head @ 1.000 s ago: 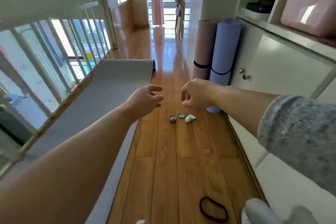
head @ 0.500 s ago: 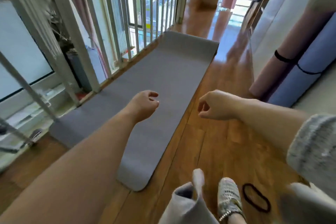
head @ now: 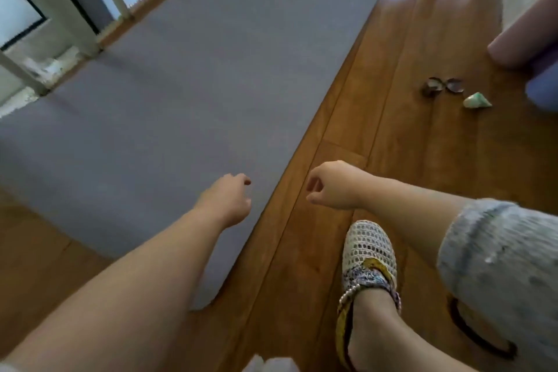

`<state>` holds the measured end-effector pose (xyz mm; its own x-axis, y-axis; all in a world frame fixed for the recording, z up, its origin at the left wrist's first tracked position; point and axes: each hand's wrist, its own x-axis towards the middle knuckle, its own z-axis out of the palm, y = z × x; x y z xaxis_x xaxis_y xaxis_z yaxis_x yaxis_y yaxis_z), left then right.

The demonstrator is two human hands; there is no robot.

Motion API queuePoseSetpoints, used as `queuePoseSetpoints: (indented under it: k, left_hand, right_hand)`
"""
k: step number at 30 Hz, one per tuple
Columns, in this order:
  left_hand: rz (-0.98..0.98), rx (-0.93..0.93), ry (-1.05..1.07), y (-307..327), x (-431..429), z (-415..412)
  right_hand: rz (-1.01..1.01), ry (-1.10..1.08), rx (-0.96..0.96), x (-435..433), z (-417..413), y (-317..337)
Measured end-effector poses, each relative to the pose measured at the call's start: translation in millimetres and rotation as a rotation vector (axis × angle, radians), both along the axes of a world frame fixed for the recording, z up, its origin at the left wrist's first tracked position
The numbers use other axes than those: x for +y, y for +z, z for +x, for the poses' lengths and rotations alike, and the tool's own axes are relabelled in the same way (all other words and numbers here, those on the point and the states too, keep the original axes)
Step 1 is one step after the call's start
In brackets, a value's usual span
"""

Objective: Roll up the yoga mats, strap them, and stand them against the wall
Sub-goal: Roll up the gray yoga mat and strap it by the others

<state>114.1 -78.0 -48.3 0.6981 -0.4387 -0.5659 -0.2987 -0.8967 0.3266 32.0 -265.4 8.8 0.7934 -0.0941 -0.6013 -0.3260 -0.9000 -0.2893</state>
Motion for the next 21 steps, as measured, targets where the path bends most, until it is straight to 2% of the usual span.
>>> queuePoseSetpoints:
  k: [5,9,13,21]
  left_hand:
    - [0.208,0.015,-0.089,-40.6,-12.1,-15.3]
    - [0.302,0.041,-0.118,-59.7,-15.8,-24.1]
    - [0.307,-0.013,-0.113,-67.1,-11.2,-27.5]
    - [0.244,0.01,0.002,-63.9,-18.3,-32.3]
  right_hand:
    - [0.026,0.003,0.035,-8.9,4.3,-40.5]
    - [0.032,-0.001,0.031,-9.4,7.6,-50.1]
    - [0.046,0.001,0.025,-6.2,11.1,-53.7]
    - [0.047,0.001,0.041,-7.8,9.1,-51.7]
